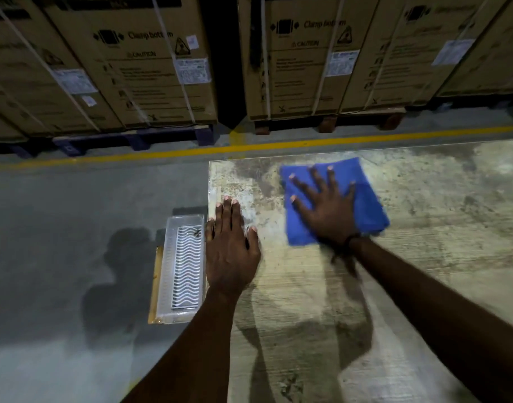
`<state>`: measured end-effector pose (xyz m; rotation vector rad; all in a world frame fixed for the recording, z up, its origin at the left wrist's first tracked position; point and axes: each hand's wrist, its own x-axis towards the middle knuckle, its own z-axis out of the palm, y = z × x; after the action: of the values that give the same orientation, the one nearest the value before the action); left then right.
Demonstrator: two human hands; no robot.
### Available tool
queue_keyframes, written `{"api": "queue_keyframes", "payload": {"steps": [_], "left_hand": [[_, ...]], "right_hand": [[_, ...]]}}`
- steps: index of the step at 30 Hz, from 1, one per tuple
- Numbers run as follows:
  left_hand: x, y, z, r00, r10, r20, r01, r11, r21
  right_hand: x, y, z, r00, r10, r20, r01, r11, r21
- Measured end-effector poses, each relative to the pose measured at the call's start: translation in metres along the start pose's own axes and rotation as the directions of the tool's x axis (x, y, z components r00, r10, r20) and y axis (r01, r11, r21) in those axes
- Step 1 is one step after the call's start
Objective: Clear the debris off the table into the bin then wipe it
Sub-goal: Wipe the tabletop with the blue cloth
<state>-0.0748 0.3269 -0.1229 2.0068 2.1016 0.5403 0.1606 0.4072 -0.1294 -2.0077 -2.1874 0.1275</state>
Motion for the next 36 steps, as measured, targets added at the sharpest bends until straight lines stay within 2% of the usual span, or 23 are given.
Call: {"api": "queue_keyframes", "payload": {"steps": [2, 5, 7, 10, 12, 13, 16, 19, 22, 24, 26, 29, 31, 36], "left_hand": [[-0.002, 0.000, -0.001, 1.000, 0.004, -0.009, -0.004, 1.000, 0.001], [-0.001, 0.000, -0.001, 1.000, 0.010, -0.027, -0.010, 1.000, 0.000], [-0.001, 0.001, -0.001, 1.000, 0.010, -0.024, -0.010, 1.000, -0.006], [0.000, 0.000, 0.000, 0.999, 0.018, -0.044, -0.018, 1.000, 0.002], [0.000, -0.001, 0.002, 0.999, 0.022, -0.047, -0.022, 1.000, 0.010], [0.000, 0.000, 0.002, 0.999, 0.021, -0.045, -0.020, 1.000, 0.013], [0.000, 0.000, 0.001, 1.000, 0.011, -0.029, -0.010, 1.000, 0.014], [-0.001, -0.001, 0.002, 1.000, 0.011, -0.025, -0.010, 1.000, 0.022], [0.000, -0.001, 0.002, 1.000, 0.007, -0.025, -0.007, 0.999, 0.035], [0.001, 0.000, 0.001, 1.000, 0.007, -0.012, -0.007, 0.999, 0.032], [0.001, 0.000, 0.001, 1.000, 0.017, -0.014, -0.016, 0.999, 0.042], [0.002, -0.001, 0.001, 1.000, 0.028, -0.012, -0.027, 0.997, 0.071], [0.002, -0.001, 0.002, 1.000, 0.022, -0.012, -0.021, 0.998, 0.057], [0.001, -0.001, 0.002, 1.000, 0.023, -0.012, -0.023, 0.998, 0.054]], "right_hand": [[0.035, 0.035, -0.012, 0.984, 0.176, 0.039, -0.179, 0.981, 0.072], [0.047, 0.037, -0.011, 0.952, 0.304, 0.044, -0.307, 0.946, 0.107], [0.022, 0.005, -0.003, 0.966, 0.257, 0.005, -0.257, 0.966, 0.037], [-0.050, -0.047, 0.005, 1.000, 0.001, -0.013, -0.001, 1.000, 0.001], [-0.078, -0.050, 0.007, 0.996, -0.088, 0.012, 0.088, 0.996, 0.014], [-0.075, -0.042, 0.005, 0.996, -0.085, 0.013, 0.085, 0.996, 0.025], [-0.016, 0.001, -0.002, 0.997, 0.071, -0.026, -0.071, 0.997, 0.004], [0.044, 0.044, -0.013, 0.962, 0.269, 0.052, -0.273, 0.959, 0.073], [0.045, 0.031, -0.007, 0.946, 0.321, 0.046, -0.324, 0.941, 0.099], [0.004, -0.010, -0.002, 0.974, 0.226, -0.003, -0.226, 0.974, 0.033], [-0.058, -0.054, 0.006, 0.999, 0.033, -0.029, -0.033, 0.999, -0.002], [-0.098, -0.066, 0.006, 0.994, -0.109, -0.001, 0.109, 0.993, 0.035], [-0.068, -0.041, 0.005, 0.998, -0.066, -0.010, 0.066, 0.998, 0.011], [0.032, 0.026, -0.007, 0.967, 0.251, 0.033, -0.253, 0.963, 0.089]]}}
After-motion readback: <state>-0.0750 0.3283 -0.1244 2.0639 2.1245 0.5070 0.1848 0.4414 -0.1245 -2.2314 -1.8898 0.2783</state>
